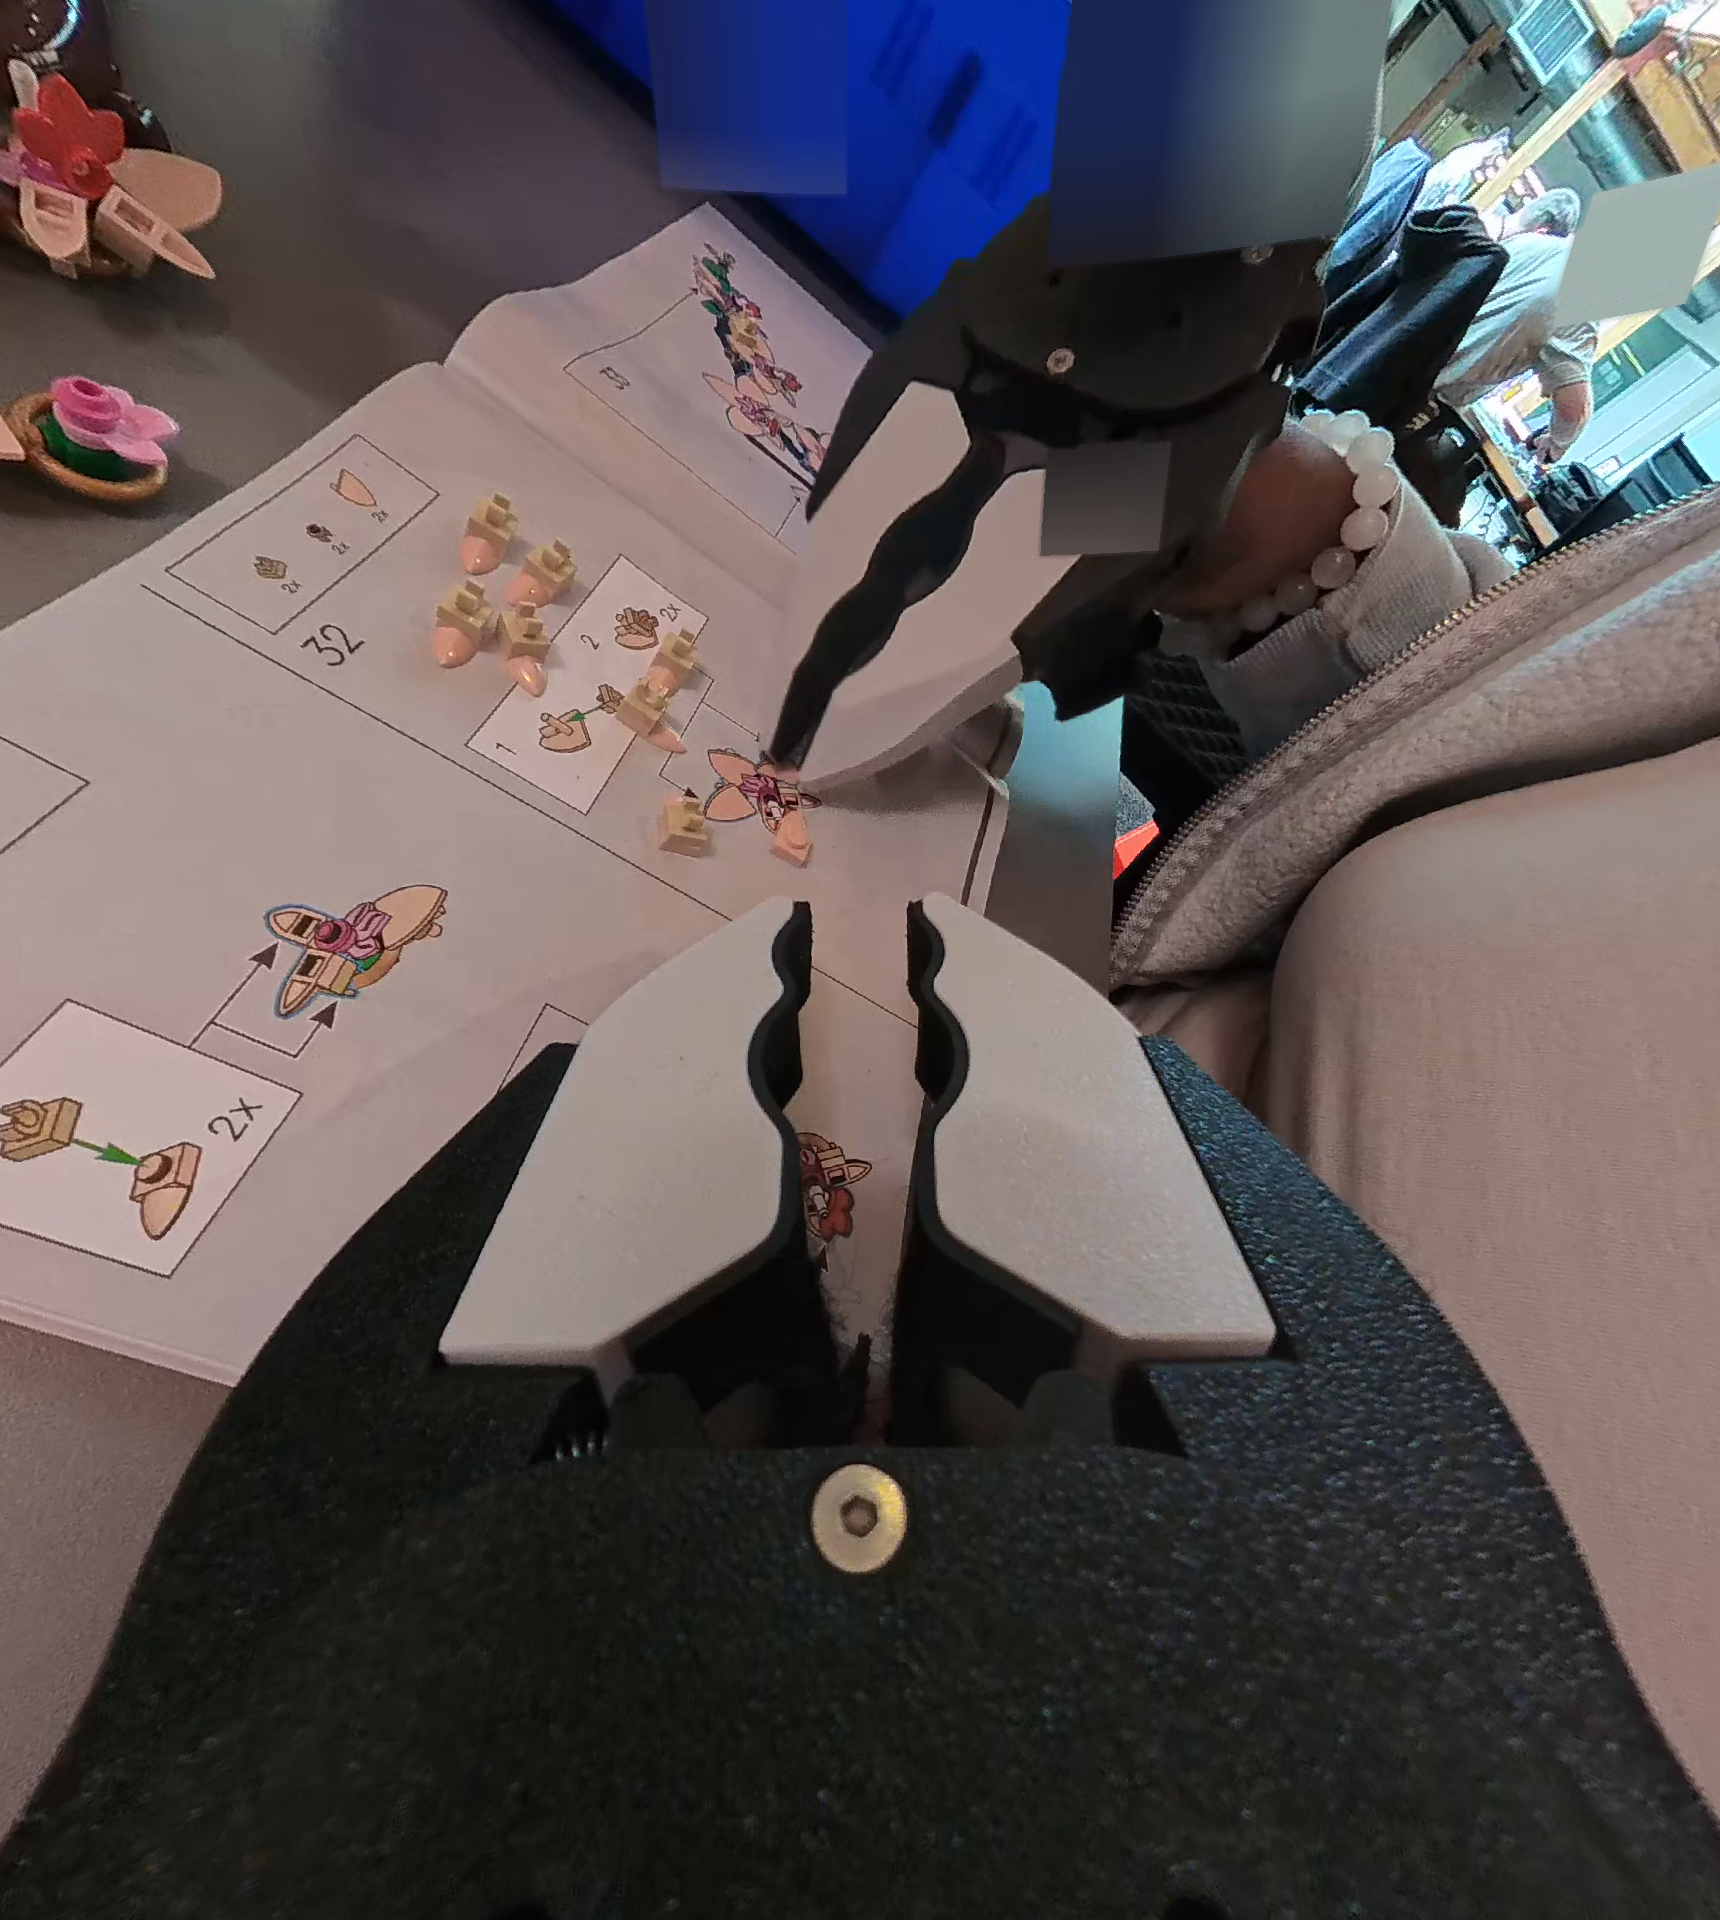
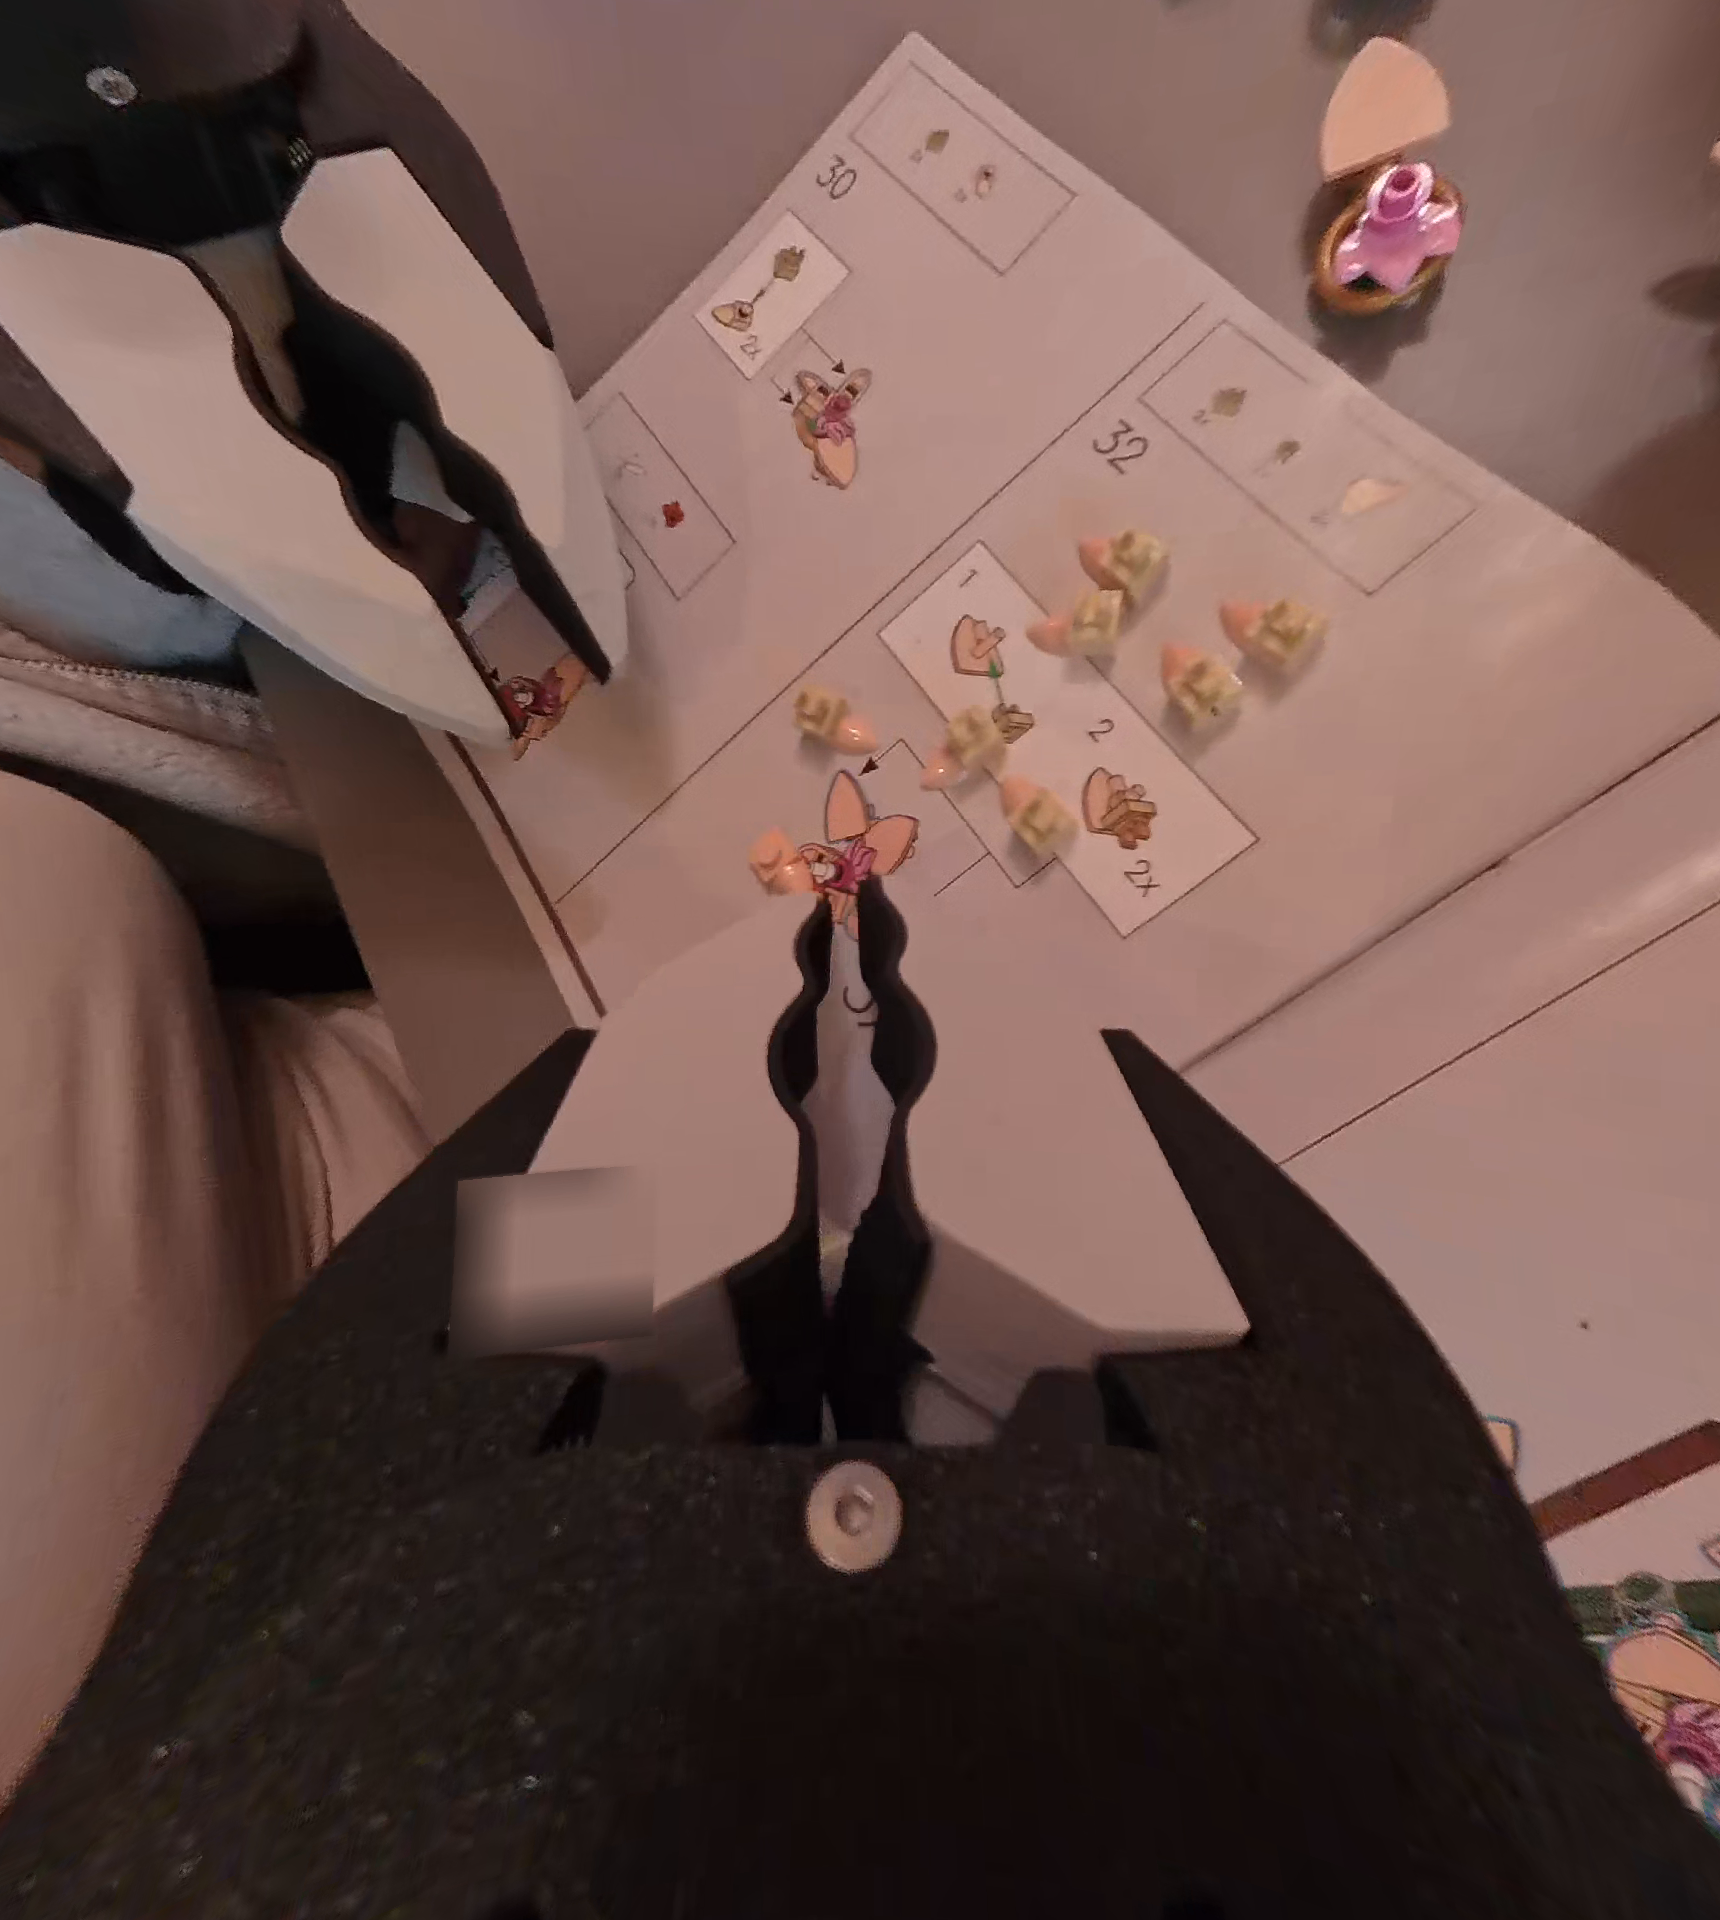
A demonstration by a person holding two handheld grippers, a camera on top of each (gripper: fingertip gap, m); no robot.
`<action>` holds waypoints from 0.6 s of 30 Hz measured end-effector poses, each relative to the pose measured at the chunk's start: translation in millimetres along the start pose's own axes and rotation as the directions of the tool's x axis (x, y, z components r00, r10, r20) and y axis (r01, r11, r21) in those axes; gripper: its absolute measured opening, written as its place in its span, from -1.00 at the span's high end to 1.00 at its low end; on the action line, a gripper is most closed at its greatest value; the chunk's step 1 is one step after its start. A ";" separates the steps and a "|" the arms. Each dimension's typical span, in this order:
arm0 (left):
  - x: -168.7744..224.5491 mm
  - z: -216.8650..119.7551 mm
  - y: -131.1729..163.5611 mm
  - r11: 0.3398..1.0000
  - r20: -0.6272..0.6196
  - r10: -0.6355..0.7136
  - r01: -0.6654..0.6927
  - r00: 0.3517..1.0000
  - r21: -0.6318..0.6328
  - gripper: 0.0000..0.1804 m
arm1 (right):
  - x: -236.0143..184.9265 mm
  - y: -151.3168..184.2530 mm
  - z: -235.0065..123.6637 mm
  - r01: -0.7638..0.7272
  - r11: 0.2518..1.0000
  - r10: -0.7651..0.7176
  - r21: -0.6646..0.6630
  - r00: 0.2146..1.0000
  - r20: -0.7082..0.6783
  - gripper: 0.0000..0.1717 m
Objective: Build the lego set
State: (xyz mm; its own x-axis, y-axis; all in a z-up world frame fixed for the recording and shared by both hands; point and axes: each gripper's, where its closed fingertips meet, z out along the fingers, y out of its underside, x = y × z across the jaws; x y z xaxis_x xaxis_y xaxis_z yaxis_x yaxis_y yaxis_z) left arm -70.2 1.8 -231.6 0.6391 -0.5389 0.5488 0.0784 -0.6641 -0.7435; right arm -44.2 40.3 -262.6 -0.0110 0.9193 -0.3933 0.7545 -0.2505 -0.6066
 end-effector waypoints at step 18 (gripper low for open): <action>-0.1 0.5 0.5 1.000 -0.003 -0.004 0.004 1.000 -0.005 0.80 | 124.9 45.6 -130.3 -0.142 0.977 0.214 0.160 0.626 -0.750 0.84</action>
State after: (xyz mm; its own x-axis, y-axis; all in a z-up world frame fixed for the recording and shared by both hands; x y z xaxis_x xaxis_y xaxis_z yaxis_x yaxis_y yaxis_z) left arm -69.8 1.7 -232.2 0.6368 -0.5378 0.5525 0.0769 -0.6687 -0.7395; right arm 74.3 183.3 -249.4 0.6468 0.7492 0.1424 0.6335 -0.4239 -0.6473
